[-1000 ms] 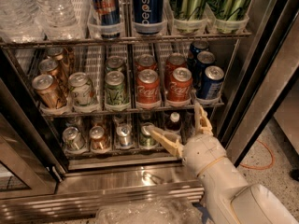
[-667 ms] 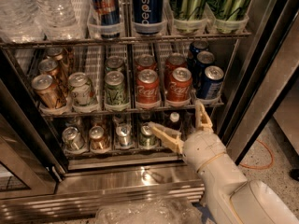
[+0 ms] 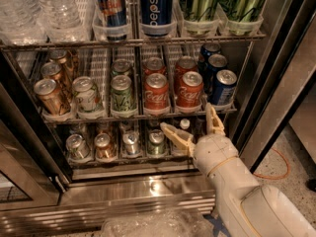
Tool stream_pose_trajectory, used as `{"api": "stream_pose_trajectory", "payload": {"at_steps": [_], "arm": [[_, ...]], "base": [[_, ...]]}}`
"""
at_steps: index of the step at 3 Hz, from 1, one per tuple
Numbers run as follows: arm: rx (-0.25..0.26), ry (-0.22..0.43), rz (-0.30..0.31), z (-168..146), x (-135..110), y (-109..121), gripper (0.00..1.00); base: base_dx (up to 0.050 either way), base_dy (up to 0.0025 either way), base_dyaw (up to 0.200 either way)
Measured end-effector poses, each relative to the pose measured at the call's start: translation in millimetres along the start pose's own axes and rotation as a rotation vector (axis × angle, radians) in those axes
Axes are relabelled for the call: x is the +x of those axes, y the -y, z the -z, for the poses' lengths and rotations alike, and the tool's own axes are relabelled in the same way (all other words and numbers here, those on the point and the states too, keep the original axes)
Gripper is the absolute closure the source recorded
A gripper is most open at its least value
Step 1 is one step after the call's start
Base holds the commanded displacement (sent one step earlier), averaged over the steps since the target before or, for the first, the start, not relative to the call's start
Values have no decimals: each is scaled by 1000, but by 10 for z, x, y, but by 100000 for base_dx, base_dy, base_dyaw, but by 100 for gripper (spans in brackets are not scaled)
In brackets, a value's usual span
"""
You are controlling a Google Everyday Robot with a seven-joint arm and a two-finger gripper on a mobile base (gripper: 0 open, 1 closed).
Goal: Pick coke can from middle shelf of fridge
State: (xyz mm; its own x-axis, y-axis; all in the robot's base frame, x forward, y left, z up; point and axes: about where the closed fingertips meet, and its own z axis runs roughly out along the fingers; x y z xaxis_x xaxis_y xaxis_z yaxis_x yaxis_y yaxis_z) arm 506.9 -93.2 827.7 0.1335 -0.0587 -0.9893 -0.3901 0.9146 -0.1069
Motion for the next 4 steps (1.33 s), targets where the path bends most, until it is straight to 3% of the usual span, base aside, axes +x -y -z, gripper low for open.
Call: {"api": "stream_pose_trajectory", "payload": {"at_steps": [1, 2, 4], "arm": [[18, 3, 1, -50, 5, 64, 28], [54, 14, 7, -357, 11, 248, 22], [66, 21, 2, -549, -20, 338, 21]], "base": [[0, 0, 0], [0, 0, 0], [0, 0, 0]]}}
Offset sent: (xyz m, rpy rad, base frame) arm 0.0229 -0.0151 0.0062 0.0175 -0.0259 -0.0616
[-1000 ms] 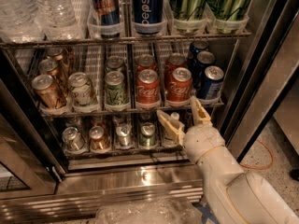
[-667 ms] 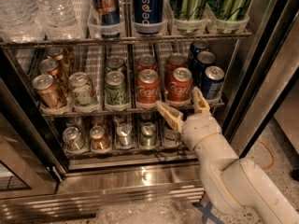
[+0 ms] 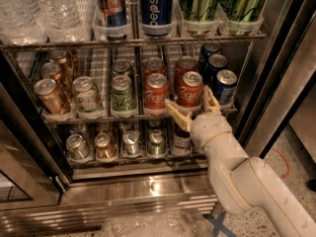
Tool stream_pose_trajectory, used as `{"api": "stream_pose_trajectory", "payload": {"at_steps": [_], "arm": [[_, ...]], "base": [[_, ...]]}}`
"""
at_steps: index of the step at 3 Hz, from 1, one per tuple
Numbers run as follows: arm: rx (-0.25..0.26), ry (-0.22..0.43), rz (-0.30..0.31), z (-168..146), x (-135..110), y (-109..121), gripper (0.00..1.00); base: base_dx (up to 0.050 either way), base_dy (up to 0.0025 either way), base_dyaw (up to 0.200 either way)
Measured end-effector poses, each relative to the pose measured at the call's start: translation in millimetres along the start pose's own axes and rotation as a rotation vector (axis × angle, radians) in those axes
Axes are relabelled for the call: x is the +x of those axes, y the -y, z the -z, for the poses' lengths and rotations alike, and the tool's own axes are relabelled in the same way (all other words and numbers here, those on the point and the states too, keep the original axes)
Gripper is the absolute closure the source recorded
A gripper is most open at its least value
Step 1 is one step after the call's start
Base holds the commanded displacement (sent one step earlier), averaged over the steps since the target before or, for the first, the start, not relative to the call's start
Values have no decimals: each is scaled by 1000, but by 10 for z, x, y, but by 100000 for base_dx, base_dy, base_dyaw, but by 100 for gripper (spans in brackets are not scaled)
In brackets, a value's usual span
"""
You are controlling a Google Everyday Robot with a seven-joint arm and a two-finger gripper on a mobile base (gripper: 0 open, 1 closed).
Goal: Pick coke can from middle shelf of fridge
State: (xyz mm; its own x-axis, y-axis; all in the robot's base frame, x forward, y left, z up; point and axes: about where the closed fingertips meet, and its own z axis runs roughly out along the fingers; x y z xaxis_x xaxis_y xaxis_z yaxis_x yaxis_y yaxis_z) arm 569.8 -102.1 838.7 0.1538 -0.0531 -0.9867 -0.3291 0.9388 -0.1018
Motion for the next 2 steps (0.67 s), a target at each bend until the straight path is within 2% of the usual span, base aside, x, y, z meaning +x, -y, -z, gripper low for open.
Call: {"api": "stream_pose_trajectory", "payload": {"at_steps": [2], "arm": [[34, 8, -15, -191, 8, 176, 22]], "base": [[0, 0, 0]]}}
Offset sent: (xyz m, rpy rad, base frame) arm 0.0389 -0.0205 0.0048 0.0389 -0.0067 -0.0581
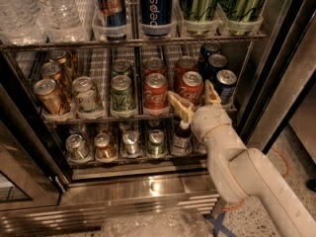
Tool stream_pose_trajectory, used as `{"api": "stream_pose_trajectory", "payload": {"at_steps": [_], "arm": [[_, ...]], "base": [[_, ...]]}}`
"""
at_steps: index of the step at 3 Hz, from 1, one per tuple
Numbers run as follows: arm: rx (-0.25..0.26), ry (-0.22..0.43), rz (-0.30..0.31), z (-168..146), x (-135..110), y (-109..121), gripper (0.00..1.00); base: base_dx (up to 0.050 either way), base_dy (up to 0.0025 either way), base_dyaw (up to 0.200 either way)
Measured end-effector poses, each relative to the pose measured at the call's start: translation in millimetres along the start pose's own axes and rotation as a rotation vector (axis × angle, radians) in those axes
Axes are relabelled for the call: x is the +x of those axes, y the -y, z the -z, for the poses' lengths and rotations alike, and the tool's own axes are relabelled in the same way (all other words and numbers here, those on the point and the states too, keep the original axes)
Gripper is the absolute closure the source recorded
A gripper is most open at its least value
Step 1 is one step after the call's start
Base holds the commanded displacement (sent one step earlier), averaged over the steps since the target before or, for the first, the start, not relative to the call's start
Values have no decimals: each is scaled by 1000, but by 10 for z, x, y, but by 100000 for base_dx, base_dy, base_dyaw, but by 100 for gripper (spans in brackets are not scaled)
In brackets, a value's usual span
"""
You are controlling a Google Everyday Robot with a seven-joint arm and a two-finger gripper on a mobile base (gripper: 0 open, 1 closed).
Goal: Pick coke can from middle shelf of fridge
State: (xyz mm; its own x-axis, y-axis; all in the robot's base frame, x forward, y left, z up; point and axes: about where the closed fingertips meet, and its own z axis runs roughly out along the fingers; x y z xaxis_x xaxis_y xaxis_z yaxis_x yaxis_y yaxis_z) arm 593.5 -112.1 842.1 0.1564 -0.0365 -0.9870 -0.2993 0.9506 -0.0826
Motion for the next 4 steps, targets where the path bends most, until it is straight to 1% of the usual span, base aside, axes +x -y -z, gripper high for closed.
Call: {"api": "stream_pose_trajectory", "payload": {"at_steps": [1, 2, 3, 4], "arm": [[26, 4, -3, -159, 7, 170, 21], [31, -2, -4, -192, 38, 192, 20], [23, -12, -5, -206, 86, 163, 39], [23, -12, -5, -206, 86, 163, 62]], "base": [[0, 0, 0], [0, 0, 0], [0, 0, 0], [0, 0, 0]]}}
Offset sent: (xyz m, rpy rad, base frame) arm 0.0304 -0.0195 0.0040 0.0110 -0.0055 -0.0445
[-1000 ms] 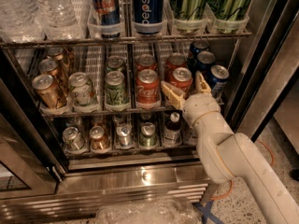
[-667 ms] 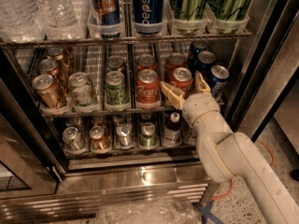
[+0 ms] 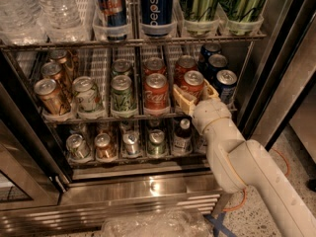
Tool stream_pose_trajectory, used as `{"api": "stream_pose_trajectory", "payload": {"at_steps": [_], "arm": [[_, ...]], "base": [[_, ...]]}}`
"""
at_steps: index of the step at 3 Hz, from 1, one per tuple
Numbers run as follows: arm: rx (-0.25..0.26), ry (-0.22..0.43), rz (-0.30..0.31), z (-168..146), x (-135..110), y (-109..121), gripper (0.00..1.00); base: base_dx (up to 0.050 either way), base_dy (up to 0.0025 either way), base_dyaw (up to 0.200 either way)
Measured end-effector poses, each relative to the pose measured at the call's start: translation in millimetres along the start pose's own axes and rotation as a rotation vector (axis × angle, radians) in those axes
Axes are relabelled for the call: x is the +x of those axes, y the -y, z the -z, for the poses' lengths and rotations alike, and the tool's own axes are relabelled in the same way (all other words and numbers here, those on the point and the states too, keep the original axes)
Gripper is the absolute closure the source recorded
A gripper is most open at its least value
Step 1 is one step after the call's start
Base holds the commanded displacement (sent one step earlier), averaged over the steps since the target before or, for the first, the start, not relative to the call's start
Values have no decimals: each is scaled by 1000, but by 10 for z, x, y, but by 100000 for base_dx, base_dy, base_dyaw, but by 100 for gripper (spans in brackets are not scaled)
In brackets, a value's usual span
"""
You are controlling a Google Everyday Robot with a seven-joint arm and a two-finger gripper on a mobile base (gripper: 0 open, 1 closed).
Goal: Pick coke can from middle shelf of fridge
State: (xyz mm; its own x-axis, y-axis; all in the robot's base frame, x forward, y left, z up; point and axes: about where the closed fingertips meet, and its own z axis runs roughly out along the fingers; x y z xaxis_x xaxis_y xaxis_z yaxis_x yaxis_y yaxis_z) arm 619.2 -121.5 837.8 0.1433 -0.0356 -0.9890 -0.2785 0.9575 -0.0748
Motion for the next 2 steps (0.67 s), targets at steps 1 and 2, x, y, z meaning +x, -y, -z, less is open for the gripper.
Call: {"api": "stream_pose_trajectory", "payload": {"at_steps": [1, 2], "arm": [[0, 0, 0, 0, 0, 0, 85], [0, 0, 0, 0, -1, 0, 100]], "base": [[0, 0, 0], [0, 0, 0]]}}
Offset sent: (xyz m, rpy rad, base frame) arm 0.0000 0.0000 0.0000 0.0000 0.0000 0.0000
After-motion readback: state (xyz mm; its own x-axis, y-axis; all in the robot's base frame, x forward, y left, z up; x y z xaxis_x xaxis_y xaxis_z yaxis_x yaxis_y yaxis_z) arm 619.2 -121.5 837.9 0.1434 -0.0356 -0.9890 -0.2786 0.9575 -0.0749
